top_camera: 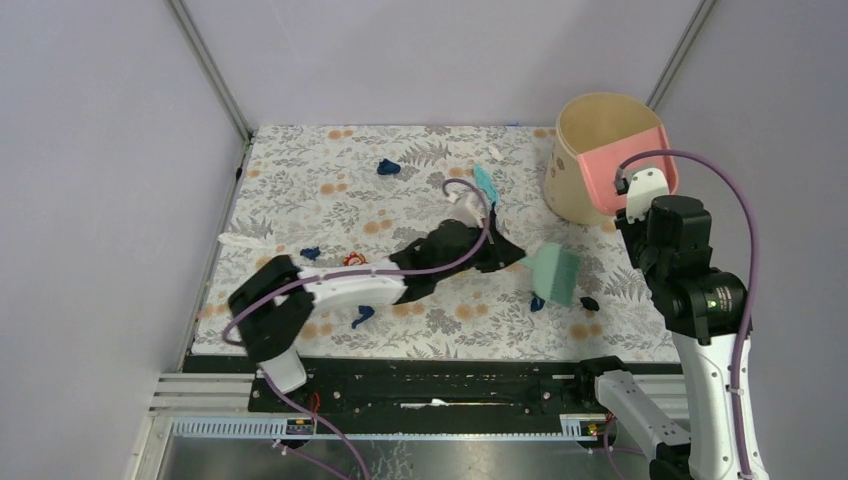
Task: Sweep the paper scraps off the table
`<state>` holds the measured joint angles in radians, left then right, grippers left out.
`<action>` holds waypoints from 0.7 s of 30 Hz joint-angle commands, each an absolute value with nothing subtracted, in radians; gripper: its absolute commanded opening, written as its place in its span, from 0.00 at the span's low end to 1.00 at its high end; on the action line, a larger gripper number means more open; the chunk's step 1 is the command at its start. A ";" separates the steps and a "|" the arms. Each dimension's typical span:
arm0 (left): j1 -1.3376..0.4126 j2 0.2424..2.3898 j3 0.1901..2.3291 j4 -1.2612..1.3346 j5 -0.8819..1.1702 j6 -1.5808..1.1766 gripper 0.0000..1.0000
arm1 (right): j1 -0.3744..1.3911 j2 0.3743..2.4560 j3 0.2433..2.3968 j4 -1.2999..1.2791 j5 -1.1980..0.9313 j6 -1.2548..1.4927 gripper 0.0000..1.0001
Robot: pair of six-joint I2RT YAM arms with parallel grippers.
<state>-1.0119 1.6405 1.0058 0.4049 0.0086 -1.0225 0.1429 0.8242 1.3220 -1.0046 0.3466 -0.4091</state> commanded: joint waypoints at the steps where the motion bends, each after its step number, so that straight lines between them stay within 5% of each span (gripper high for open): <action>1: -1.076 1.804 1.199 0.561 0.022 -1.061 0.00 | 0.140 0.837 1.362 -0.949 0.339 -0.343 0.00; 11: -1.161 2.242 1.636 0.453 0.061 -1.152 0.00 | 0.138 0.851 1.327 -0.980 0.249 -0.339 0.00; 21: -1.088 2.065 1.337 0.407 -0.033 -1.173 0.00 | 0.138 0.826 1.244 -1.087 0.182 -0.414 0.00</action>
<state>-1.1465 2.2227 1.4532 0.3988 0.0124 -1.1687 0.1429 0.8421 1.2602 -1.0519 0.2222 -0.3782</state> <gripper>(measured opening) 0.150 0.370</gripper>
